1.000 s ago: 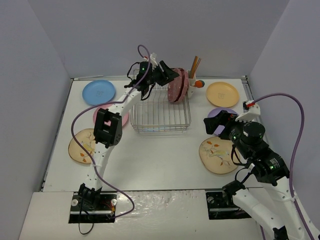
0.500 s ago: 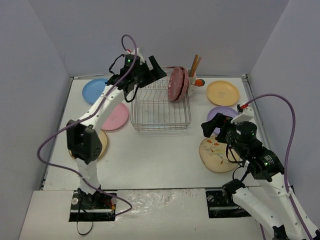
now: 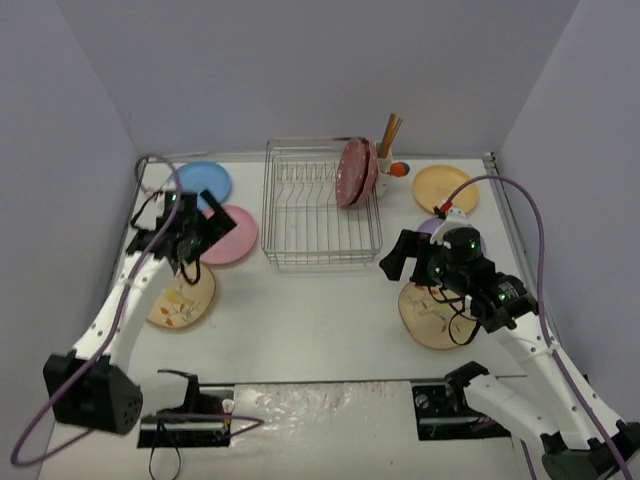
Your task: Load the plates into the dish rack
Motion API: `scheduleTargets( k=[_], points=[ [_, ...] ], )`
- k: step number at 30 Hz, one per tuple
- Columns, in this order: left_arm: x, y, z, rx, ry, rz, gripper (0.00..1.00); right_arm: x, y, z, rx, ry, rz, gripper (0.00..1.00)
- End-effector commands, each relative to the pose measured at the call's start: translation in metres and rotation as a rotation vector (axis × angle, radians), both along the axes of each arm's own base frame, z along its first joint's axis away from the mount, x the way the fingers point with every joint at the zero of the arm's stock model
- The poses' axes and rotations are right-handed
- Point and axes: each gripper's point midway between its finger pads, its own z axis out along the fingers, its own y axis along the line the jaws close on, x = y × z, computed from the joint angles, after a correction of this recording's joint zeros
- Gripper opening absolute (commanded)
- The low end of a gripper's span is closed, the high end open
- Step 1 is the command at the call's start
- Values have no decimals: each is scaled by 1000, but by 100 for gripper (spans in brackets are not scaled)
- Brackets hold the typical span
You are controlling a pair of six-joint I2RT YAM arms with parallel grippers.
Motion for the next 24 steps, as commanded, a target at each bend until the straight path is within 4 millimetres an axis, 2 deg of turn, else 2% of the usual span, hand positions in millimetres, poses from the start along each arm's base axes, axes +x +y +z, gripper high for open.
scheduleTargets(
  k=[1,3,5,8,14,20,24],
  points=[
    [-33,44,-14,-113,-36,247,97,4,23,18,51,-70,128,100],
    [-44,57,-26,-143,-28,299,97,3,28,17,64,-74,161,100],
    [-56,71,-48,-160,3,361,97,1,33,18,77,-79,193,100],
    [-69,82,-67,-175,26,414,97,-1,38,20,77,-86,239,100],
    [-93,107,-87,-163,76,518,97,-2,44,29,76,-116,301,100],
    [-94,109,-97,-187,78,542,97,-3,48,28,74,-115,336,100],
    [-95,107,-114,-192,107,540,96,-4,52,29,83,-116,357,100]
  ],
)
